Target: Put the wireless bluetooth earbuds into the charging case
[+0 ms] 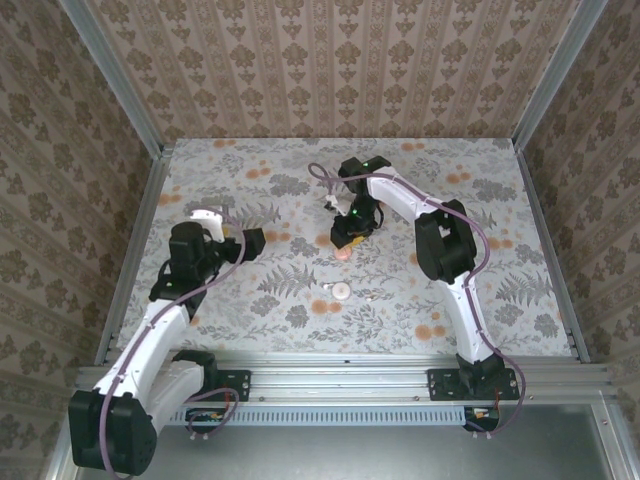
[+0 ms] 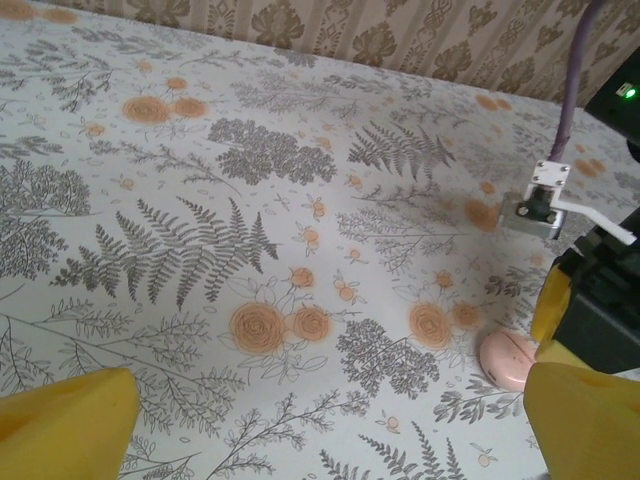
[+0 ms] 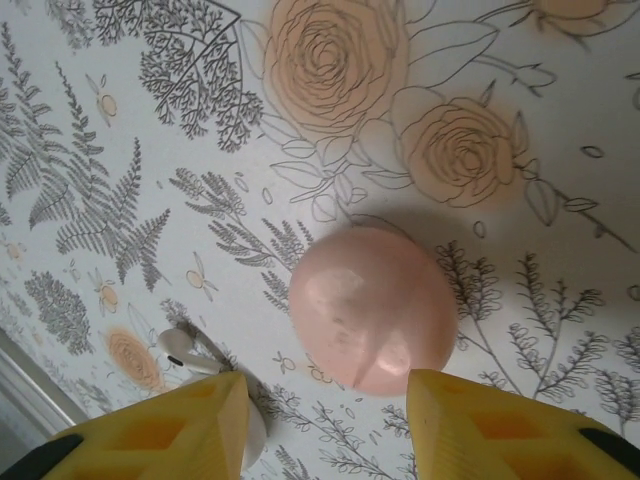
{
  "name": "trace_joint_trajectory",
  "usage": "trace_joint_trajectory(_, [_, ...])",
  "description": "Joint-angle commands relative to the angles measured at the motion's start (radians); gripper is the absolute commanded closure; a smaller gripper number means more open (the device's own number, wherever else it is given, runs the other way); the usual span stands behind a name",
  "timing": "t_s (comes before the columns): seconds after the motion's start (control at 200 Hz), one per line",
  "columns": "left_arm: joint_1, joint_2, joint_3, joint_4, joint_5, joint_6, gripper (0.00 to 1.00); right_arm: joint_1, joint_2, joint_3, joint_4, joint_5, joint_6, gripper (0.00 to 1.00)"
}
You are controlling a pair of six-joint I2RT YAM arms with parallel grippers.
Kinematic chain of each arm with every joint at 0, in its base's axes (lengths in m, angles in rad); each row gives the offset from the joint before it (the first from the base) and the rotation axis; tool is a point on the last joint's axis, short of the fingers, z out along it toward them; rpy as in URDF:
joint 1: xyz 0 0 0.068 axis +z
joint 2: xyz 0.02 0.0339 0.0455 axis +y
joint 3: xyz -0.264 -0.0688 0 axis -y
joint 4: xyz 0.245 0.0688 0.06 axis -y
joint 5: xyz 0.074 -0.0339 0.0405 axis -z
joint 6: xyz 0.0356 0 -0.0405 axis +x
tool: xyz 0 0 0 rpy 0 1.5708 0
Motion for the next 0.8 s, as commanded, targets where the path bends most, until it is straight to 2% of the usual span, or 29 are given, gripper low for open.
trace_joint_trajectory(0.0, [0.008,-0.005,0.043,-0.042,0.048,-0.003,0.00,-0.003,-0.085,-0.032,0.018,0.054,0.044,0.51])
trace_joint_trajectory(0.365, [0.004,-0.016,0.062,-0.097,0.118,-0.043,0.01,0.045,-0.394,-0.304,0.188,0.173,0.116,0.47])
trace_joint_trajectory(0.46, [-0.007,-0.033,0.049,-0.097,0.114,-0.048,0.01,0.063,-0.486,-0.396,0.268,0.203,0.174,0.48])
trace_joint_trajectory(0.525, [-0.009,-0.032,0.055,-0.109,0.120,-0.050,0.00,0.072,-0.533,-0.448,0.320,0.175,0.230,0.48])
trace_joint_trajectory(0.59, [-0.012,-0.028,0.060,-0.121,0.125,-0.058,0.01,0.074,-0.552,-0.456,0.319,0.142,0.268,0.48])
trace_joint_trajectory(0.8, [-0.013,-0.008,0.065,-0.127,0.141,-0.054,0.01,0.100,-0.545,-0.395,0.218,0.199,0.362,0.45])
